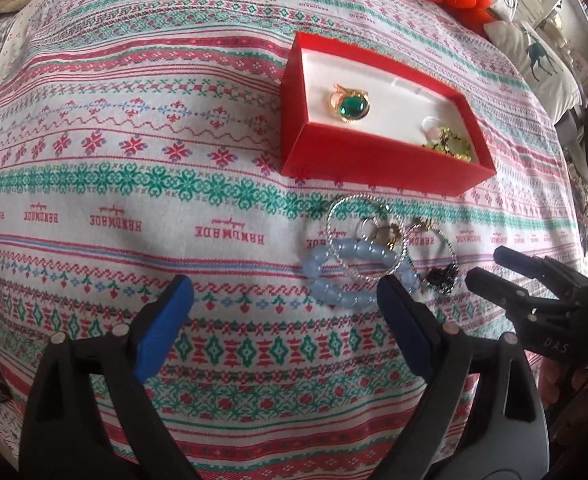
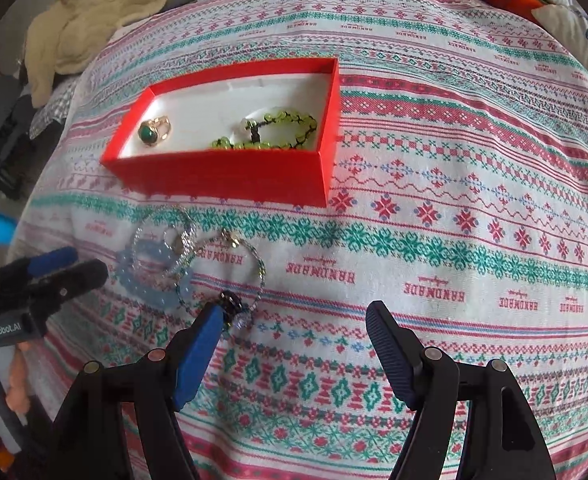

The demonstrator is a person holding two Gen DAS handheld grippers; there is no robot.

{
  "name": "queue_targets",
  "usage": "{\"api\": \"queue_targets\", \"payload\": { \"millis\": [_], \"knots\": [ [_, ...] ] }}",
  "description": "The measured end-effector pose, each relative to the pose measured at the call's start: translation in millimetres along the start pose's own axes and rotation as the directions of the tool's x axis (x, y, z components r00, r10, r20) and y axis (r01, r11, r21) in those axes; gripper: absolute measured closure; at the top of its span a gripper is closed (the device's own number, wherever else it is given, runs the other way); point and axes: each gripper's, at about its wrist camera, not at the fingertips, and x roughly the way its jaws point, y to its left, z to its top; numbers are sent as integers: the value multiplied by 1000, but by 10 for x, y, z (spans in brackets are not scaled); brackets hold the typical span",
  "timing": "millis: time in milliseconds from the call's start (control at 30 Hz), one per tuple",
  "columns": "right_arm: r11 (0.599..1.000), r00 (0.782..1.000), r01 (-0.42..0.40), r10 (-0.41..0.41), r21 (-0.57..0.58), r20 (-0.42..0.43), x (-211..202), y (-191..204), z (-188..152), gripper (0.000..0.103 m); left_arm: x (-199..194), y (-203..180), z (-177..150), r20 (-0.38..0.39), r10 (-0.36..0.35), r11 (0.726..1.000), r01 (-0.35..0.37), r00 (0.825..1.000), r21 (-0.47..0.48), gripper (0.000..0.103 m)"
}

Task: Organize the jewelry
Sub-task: 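Move both open grippers back to the remaining jewelry, then grasp the silver beaded bracelet with the left gripper while the right gripper grasps the thin seed-bead bracelet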

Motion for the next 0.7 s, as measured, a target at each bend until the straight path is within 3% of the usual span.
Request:
{"api": "queue_targets", "payload": {
  "millis": [167, 267, 533, 600, 700],
  "knots": [
    [999, 999, -26, 27, 47, -18, 106, -1, 111, 32, 12, 0, 54, 5, -12, 1000, 12, 1000, -20, 11],
    [998, 999, -17, 19, 56, -27, 216, 37, 130, 44, 27, 3, 76, 3, -23, 999, 23, 1000, -36, 14],
    [995, 995, 103, -103, -16, 12, 309, 195, 166, 78, 47, 14, 123, 1, -41, 998, 41, 999, -43, 27],
    [993, 994, 109, -109, -39, 14, 311, 230, 158, 91, 55, 9, 134, 1, -41, 998, 41, 999, -45, 29],
    [995, 996, 89, -89, -50, 3, 304, 269, 150, 98, 70, -4, 163, 3, -41, 998, 41, 999, -52, 35]
  ]
}}
